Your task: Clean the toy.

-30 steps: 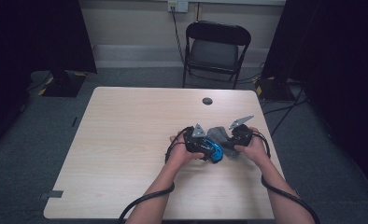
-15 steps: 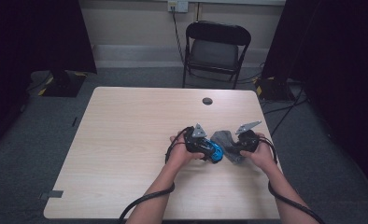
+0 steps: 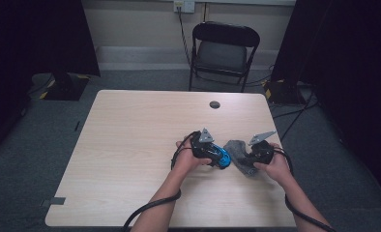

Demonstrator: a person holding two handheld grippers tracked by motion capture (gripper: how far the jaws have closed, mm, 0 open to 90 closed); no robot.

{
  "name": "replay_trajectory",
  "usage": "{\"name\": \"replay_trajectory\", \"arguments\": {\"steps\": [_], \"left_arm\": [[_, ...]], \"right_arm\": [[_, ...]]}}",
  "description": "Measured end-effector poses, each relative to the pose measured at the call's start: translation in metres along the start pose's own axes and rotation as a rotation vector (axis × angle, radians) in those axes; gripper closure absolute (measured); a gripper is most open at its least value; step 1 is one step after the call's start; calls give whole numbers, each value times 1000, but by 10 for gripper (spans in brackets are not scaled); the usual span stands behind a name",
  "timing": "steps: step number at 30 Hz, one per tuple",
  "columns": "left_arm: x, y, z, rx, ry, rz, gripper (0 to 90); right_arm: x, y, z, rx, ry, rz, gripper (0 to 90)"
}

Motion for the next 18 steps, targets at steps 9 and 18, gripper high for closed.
{"name": "replay_trajectory", "arguments": {"steps": [9, 18], "left_arm": [[0, 0, 0, 1, -1, 1, 68], [0, 0, 0, 4, -5, 4, 67]], "right_arm": [[-12, 11, 4, 15, -17, 8, 759], [-23, 12, -4, 27, 14, 8, 760]]}}
Point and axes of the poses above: each handheld gripper's, and its own axes: x roughly forward along the jaws, y roughly out of its underside, z roughly to its left, the point moved 7 cm from there along x, roughly forward along the jaws, and after that the axes turned 8 degrees about -z, right-handed, at the moved point
